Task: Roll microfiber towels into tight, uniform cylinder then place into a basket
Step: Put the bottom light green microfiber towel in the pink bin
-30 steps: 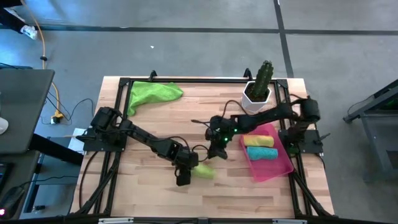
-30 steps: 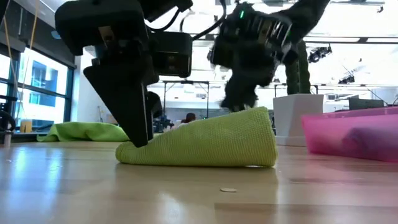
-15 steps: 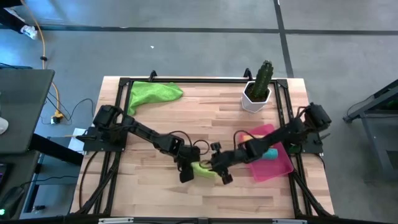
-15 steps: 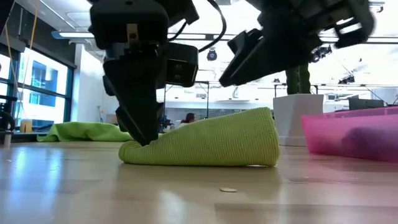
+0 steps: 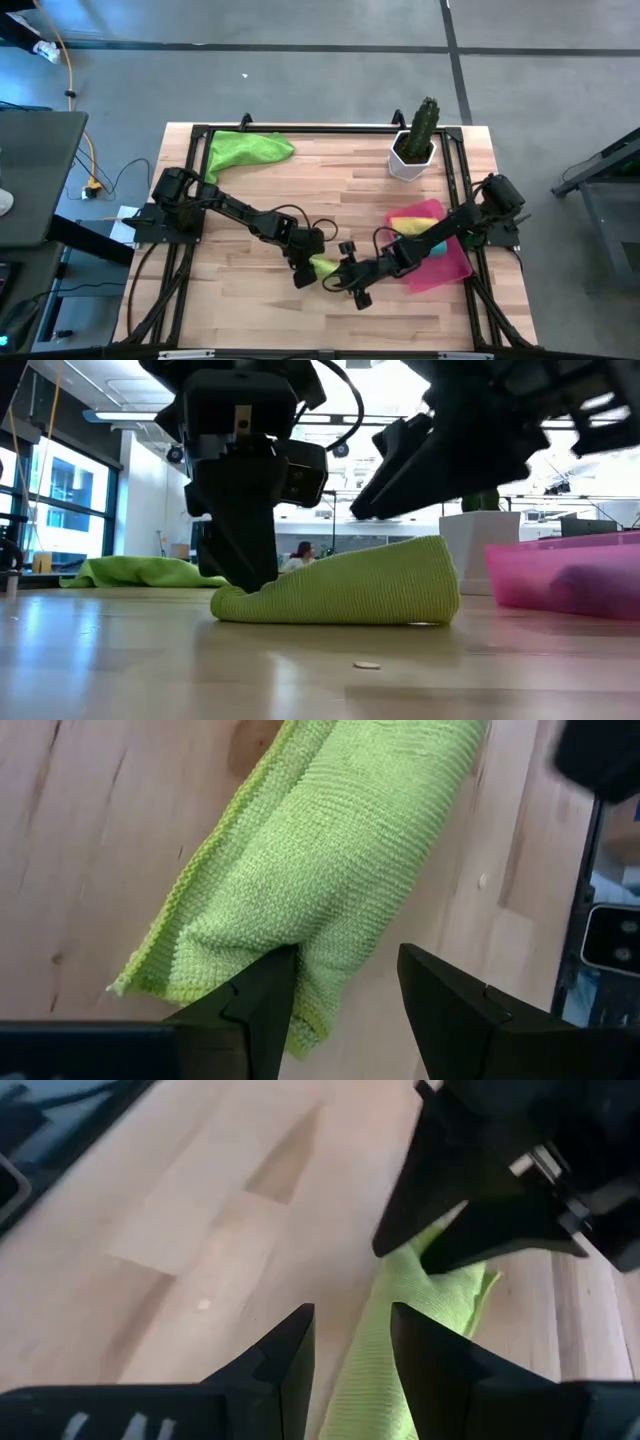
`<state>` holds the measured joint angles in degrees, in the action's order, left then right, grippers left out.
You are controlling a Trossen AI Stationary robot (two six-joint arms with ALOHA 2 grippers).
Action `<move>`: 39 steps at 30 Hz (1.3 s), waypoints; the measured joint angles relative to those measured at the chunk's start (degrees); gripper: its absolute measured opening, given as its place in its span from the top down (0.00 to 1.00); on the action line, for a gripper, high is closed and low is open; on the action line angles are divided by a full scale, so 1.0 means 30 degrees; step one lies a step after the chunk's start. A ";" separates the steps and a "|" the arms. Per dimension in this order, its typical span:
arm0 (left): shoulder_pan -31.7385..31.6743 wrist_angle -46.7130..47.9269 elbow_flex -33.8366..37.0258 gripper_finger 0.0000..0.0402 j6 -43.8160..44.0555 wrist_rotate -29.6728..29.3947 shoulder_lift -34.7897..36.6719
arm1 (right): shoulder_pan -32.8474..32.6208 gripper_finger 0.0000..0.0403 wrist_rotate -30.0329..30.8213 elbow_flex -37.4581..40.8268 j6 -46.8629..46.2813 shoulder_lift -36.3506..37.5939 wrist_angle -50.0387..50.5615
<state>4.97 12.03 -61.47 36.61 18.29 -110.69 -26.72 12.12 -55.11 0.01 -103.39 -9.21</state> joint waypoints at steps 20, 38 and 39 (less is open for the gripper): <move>0.0131 -0.1679 -0.0007 0.57 0.1441 -0.0201 -0.0073 | 0.0503 0.41 0.0434 0.0000 -0.0066 -0.1268 0.0601; 0.0095 -0.2032 -0.0022 0.57 0.0562 0.0971 -0.0073 | 0.1407 0.58 0.1166 -0.0109 -0.3284 -0.2355 0.2475; 0.0088 -0.2033 -0.0029 0.57 0.0564 0.0976 -0.0073 | 0.1427 0.63 0.1250 -0.0109 -0.3492 -0.2355 0.2658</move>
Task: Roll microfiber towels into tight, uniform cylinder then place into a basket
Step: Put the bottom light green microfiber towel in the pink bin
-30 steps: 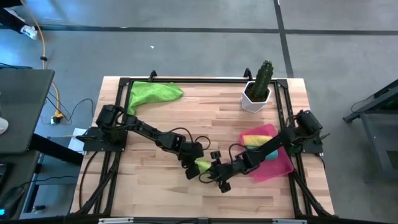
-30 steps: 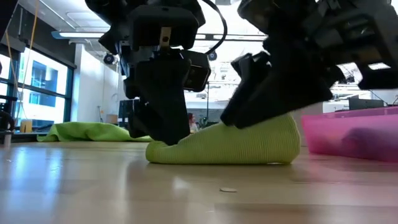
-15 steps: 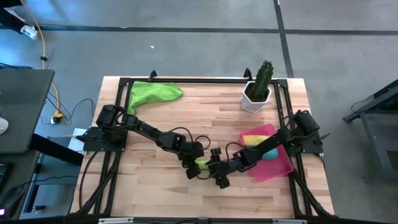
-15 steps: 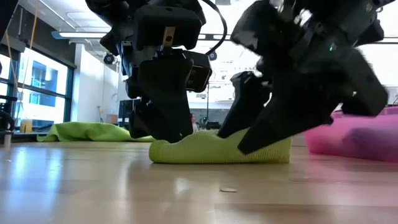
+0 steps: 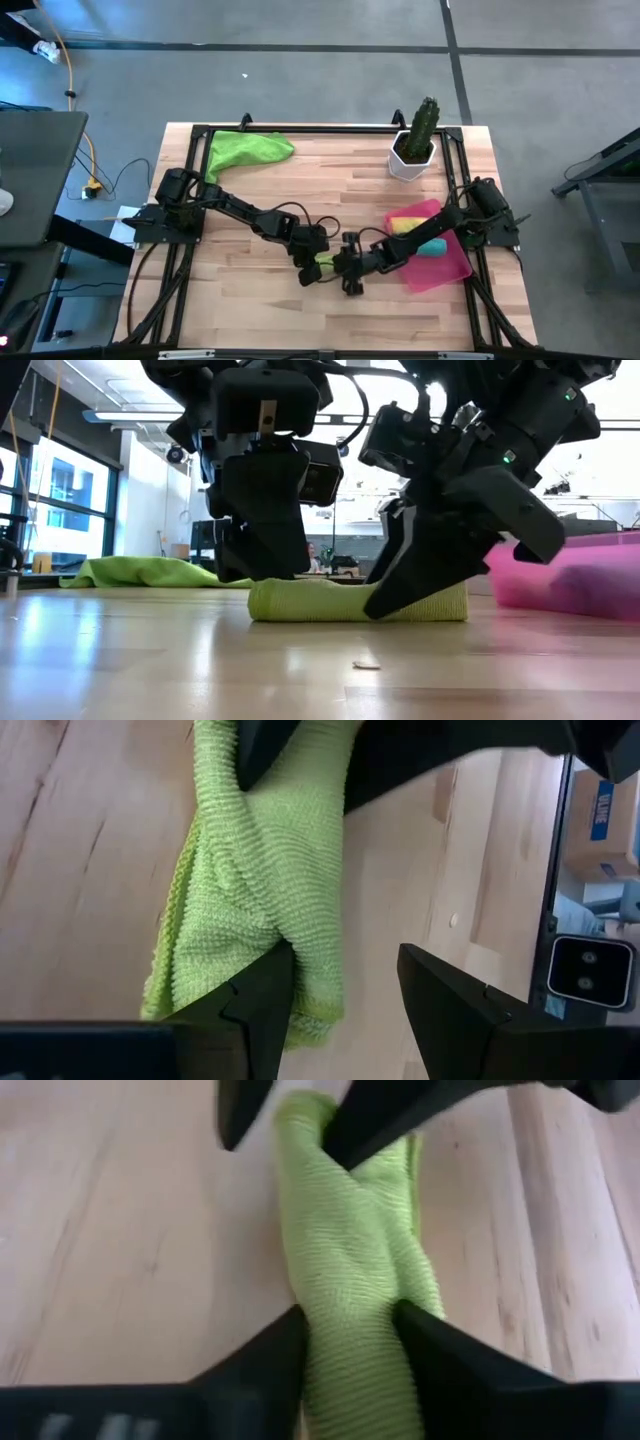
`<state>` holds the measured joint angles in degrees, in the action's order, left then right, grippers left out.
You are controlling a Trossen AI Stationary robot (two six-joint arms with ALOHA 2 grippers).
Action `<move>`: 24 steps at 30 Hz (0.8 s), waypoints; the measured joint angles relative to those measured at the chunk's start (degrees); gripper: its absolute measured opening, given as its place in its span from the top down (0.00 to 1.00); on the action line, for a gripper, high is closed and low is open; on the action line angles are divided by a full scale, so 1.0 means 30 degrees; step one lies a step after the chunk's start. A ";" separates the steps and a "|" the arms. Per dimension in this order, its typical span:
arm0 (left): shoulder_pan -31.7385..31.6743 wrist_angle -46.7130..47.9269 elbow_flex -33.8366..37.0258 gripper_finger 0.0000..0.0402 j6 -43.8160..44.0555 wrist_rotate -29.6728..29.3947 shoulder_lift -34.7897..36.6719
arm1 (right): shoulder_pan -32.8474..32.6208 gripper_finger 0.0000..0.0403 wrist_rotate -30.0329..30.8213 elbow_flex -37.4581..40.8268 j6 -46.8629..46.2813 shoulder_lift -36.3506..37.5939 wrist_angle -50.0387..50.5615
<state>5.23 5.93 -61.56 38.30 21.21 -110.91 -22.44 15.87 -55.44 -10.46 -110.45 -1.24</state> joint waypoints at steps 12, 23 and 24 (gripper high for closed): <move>0.0053 0.1160 0.0030 0.57 -0.1195 0.1590 0.1550 | 0.0008 0.96 0.0096 0.0145 0.0033 0.0711 0.1248; 0.0786 0.2820 0.0010 0.57 -0.2357 -0.2130 0.4773 | -0.0144 0.99 0.0075 0.0204 0.0939 0.6608 0.8704; 0.0949 0.2755 -0.0007 0.57 -0.2368 -0.2573 0.4840 | -0.0246 0.99 0.0090 0.0204 0.0924 0.7400 0.9473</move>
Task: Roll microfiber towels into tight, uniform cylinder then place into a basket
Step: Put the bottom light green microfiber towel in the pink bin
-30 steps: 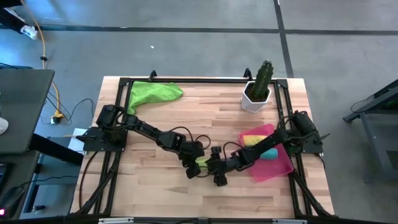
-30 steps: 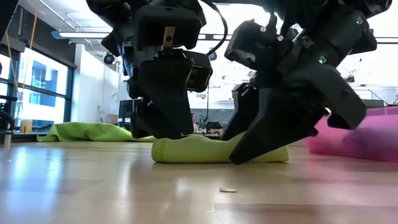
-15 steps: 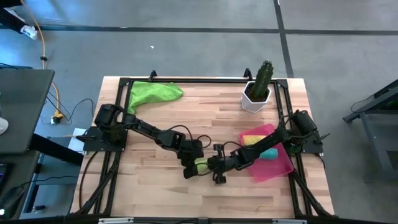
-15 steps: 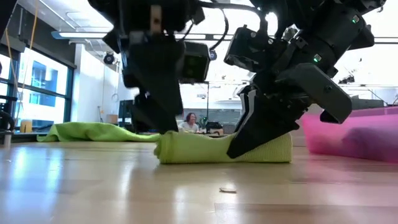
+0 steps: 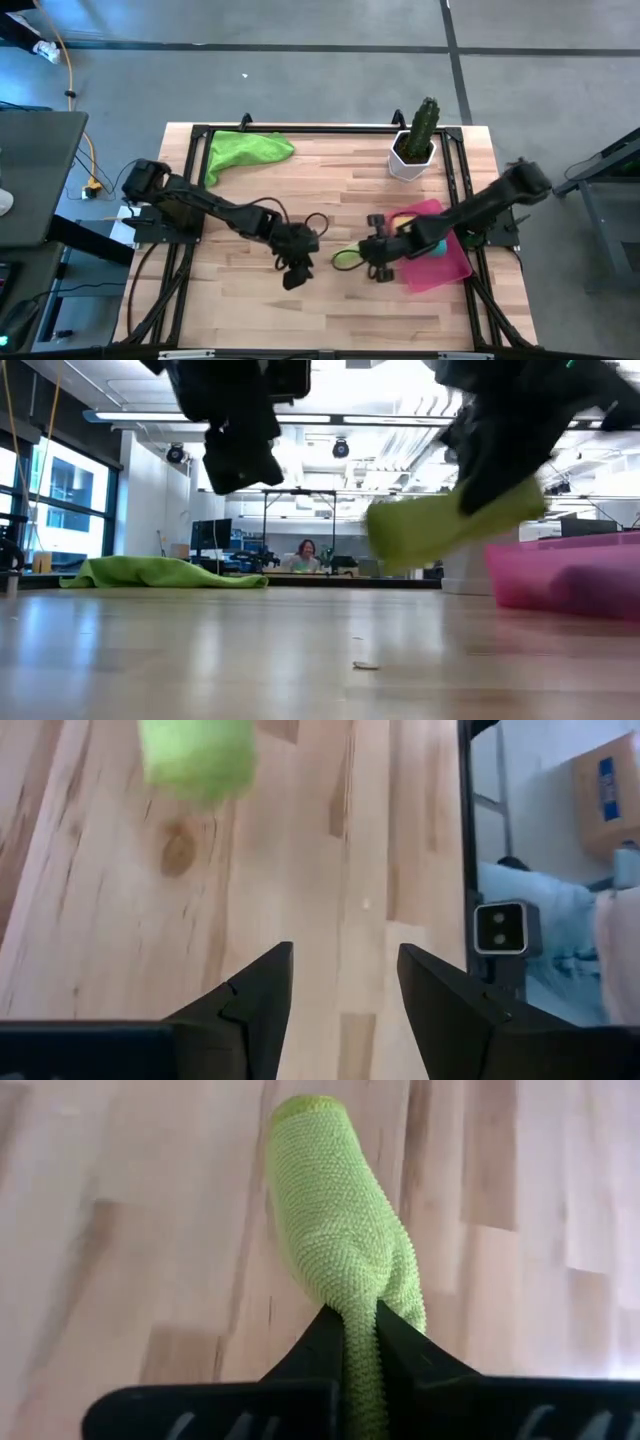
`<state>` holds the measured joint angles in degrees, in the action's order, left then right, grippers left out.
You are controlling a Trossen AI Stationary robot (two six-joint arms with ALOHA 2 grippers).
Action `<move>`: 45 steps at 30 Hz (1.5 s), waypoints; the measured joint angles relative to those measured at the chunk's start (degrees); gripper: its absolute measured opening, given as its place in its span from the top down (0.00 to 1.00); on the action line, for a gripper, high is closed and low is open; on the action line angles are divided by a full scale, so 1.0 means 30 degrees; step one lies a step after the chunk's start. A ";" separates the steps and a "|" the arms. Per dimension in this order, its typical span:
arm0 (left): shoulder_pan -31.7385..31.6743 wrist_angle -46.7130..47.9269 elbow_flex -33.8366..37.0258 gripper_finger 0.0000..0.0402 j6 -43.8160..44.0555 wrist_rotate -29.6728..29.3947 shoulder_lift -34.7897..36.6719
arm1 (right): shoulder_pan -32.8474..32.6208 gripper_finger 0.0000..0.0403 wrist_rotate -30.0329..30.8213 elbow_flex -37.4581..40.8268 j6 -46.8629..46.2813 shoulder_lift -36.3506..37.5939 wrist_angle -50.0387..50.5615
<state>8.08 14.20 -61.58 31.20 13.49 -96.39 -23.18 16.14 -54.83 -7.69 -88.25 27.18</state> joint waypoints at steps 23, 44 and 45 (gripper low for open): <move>0.1995 -0.2271 0.0007 0.57 0.0116 -0.7387 0.0048 | -0.7071 0.99 -0.3532 0.1877 -1.4028 0.7720 1.2424; 0.1980 -0.2695 0.0007 0.57 -0.0322 -0.7795 0.0048 | -0.7483 0.92 -0.2455 0.7002 -1.4082 0.5787 0.5481; 0.1980 -0.2689 0.0007 0.57 -0.0321 -0.7795 0.0048 | -0.7490 0.89 -0.2728 0.7002 -1.4396 0.5787 0.5623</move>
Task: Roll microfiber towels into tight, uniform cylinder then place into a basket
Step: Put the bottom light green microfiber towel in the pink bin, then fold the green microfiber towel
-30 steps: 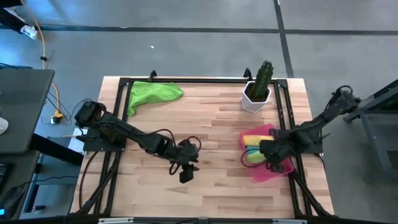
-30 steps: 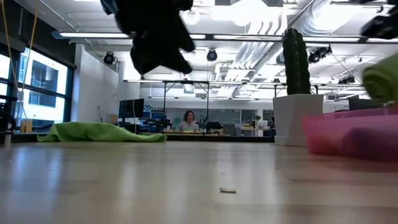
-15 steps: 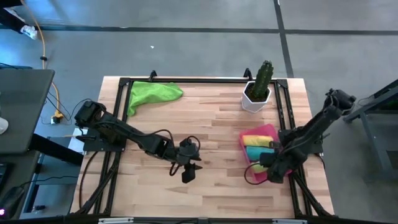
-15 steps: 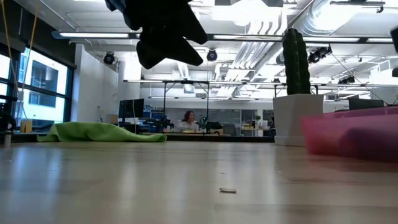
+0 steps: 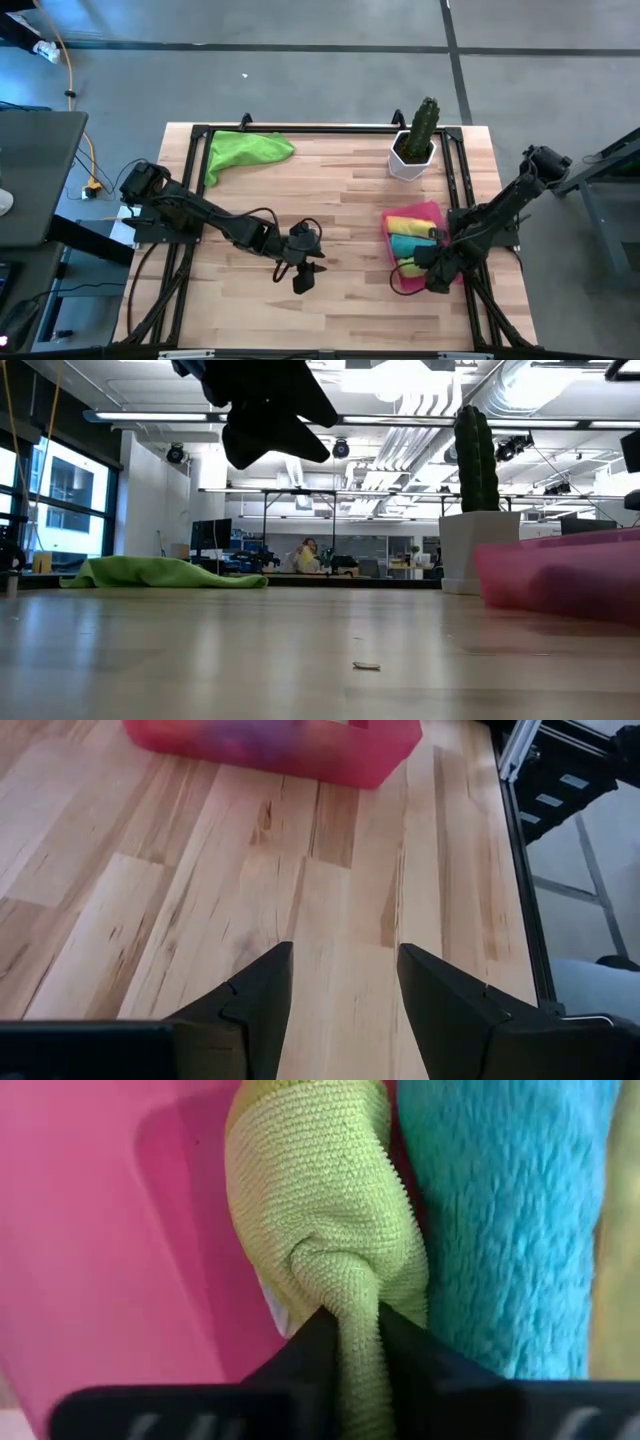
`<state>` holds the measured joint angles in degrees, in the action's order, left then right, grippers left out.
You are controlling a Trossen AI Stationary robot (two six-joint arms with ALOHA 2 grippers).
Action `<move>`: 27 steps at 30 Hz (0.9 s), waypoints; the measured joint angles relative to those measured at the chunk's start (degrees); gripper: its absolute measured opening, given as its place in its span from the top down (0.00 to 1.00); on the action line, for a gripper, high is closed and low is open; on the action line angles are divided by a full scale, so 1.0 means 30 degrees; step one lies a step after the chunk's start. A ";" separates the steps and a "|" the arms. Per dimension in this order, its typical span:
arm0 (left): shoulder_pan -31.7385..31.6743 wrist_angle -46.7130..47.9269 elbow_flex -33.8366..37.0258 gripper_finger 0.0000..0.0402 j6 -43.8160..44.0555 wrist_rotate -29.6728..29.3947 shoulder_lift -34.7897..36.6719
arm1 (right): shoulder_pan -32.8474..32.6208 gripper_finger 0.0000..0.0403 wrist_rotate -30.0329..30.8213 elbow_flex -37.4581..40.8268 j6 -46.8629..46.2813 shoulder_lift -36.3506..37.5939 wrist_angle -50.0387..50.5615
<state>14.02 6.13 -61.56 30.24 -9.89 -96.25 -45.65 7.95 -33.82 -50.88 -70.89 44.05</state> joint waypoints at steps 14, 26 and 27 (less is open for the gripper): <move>-0.0768 0.0342 -0.0008 0.57 -0.0422 -0.0867 0.0015 | 0.1293 0.40 -0.1326 -0.4491 -0.0184 0.0000 0.3880; -0.7024 0.6995 -0.0029 0.57 -0.3203 -0.7358 0.0259 | 0.1820 0.40 1.2359 -0.6261 -0.0014 0.0015 0.1626; -0.7988 0.7711 -0.0027 0.57 -0.2976 -0.7543 0.0255 | 0.2001 0.40 1.3113 -0.6086 -0.0011 0.0015 0.1109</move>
<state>-9.94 29.26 -61.64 21.31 -32.52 -95.48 -39.64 47.29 -52.08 -50.92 -70.85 47.38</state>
